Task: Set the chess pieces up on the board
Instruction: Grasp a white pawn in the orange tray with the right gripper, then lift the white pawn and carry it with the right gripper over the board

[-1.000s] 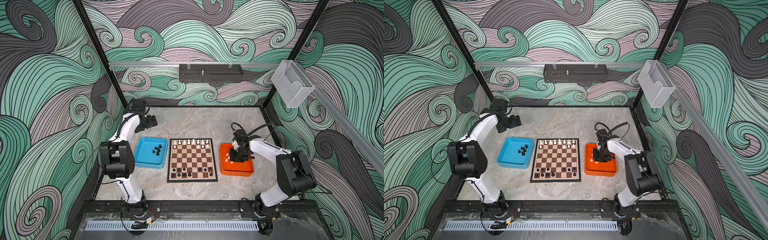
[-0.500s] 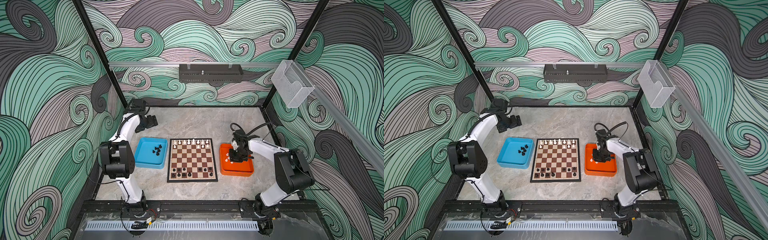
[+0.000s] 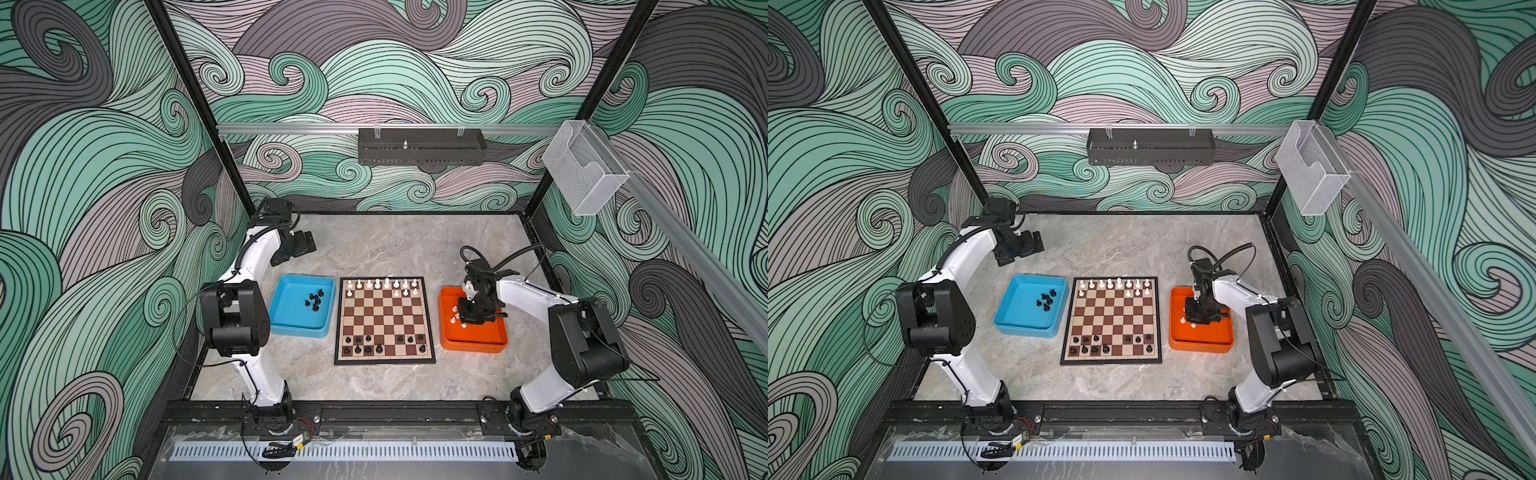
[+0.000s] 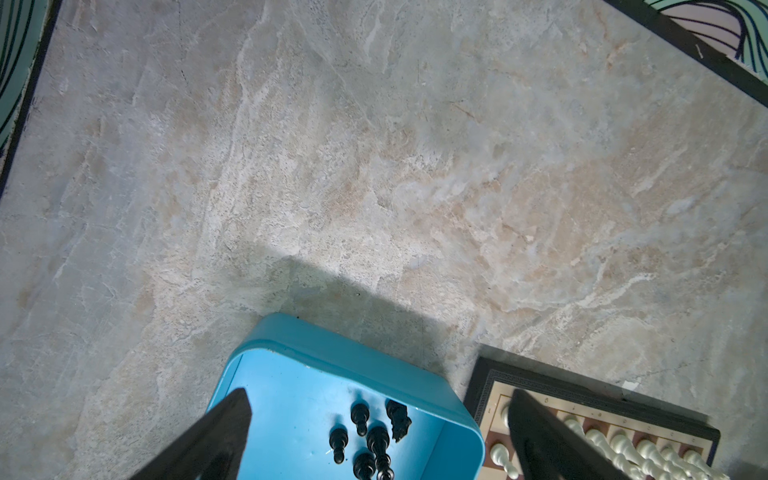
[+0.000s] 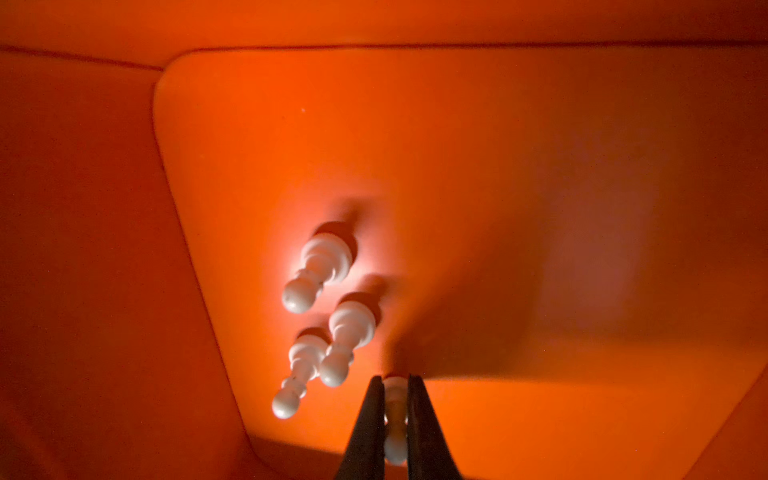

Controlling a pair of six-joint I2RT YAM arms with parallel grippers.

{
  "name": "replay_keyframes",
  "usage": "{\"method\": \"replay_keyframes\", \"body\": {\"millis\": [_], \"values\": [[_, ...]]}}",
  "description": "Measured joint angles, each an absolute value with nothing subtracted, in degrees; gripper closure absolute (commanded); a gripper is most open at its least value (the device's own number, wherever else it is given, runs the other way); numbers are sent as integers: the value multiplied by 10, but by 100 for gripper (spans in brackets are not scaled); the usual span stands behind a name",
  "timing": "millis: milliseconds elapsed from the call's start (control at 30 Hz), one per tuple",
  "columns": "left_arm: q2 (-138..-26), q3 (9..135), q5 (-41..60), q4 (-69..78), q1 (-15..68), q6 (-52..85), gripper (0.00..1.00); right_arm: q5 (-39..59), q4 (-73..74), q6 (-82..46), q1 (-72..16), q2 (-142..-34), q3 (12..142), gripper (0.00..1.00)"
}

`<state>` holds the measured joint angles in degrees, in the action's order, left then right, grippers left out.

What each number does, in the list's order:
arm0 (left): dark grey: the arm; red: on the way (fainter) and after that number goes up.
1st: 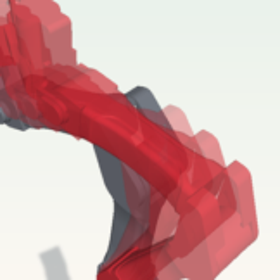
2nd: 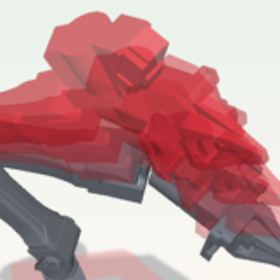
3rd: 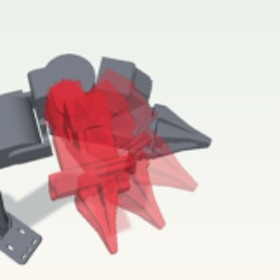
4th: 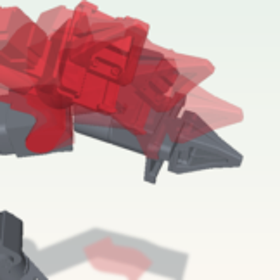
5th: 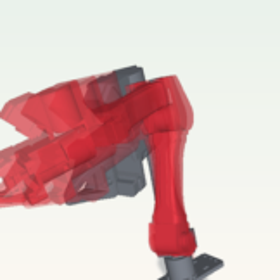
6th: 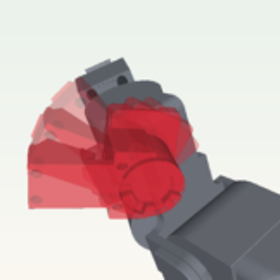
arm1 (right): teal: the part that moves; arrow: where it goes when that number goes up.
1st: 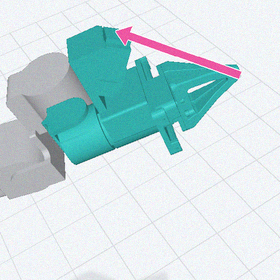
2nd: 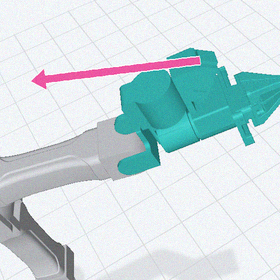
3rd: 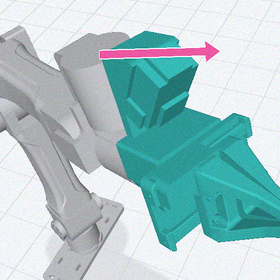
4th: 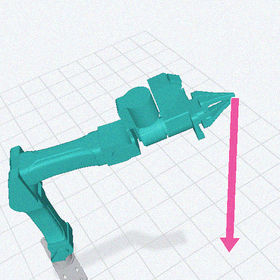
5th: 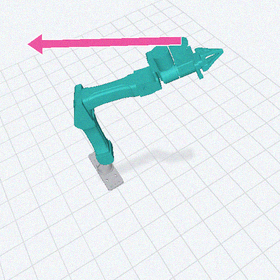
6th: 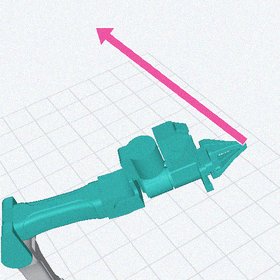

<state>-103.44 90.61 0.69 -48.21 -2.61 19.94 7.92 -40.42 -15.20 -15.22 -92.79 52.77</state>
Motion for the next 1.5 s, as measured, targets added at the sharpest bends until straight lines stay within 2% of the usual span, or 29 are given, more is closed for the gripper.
{"method": "replay_keyframes", "body": {"millis": [500,1067,1500], "values": [[-1034,906,16,-482,-26,199,1,45,-493,-138,-201,-882,653,92],[-1052,906,20,-483,-34,199,1,36,-495,-153,-354,-1086,930,92],[-1054,906,28,-483,-37,199,1,29,-486,-194,-408,-1189,1007,90]]}}
